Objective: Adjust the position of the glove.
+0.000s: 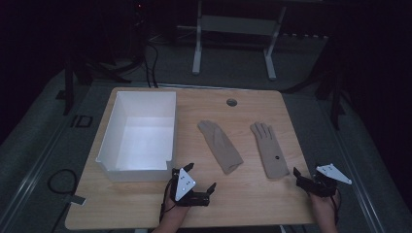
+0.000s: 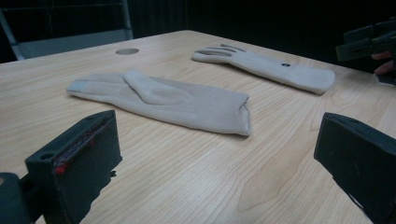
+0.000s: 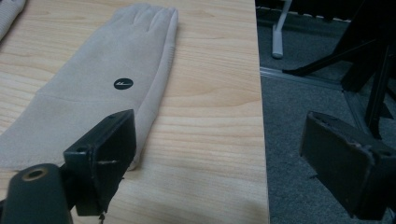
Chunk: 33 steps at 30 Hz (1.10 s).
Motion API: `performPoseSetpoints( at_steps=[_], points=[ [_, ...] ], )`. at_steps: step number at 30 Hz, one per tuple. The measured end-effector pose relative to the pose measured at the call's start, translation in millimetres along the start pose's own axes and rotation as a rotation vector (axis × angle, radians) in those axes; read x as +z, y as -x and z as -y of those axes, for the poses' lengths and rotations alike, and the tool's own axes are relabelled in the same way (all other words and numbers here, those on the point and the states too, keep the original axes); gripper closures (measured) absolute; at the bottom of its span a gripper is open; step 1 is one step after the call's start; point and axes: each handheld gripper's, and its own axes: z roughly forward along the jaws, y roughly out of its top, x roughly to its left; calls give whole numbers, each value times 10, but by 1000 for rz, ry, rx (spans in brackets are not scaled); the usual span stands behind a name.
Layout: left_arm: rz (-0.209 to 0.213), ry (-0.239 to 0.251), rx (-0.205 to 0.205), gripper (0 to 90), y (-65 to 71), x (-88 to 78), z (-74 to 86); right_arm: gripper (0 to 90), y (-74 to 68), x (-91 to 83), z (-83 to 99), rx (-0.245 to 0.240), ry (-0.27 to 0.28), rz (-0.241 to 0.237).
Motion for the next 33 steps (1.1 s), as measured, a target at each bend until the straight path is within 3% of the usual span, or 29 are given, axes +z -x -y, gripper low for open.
performPoseSetpoints(
  at_steps=[9, 16, 19, 22, 29, 32, 33],
  points=[
    [-1, -1, 5, 7, 7, 4, -1, 110, 10, 23, -10, 11, -25, -6],
    [1, -3, 11, 7, 14, 6, -3, 109, -21, 29, -21, -31, -28, 0],
    [3, -1, 15, 7, 21, 8, -3, 111, -2, 17, -79, 12, -47, -54],
    [5, 2, 23, 7, 29, 7, -2, 139, 41, 18, -180, 64, -108, -131],
    [8, 2, 22, 7, 28, 6, -2, 135, 40, -60, -392, 74, -73, -116],
    [7, 2, 23, 7, 29, 6, -2, 116, 36, -82, -495, 88, -54, -143],
    [6, 1, 26, 7, 30, 6, -2, 116, 23, -87, -531, 84, -50, -132]
  ],
)
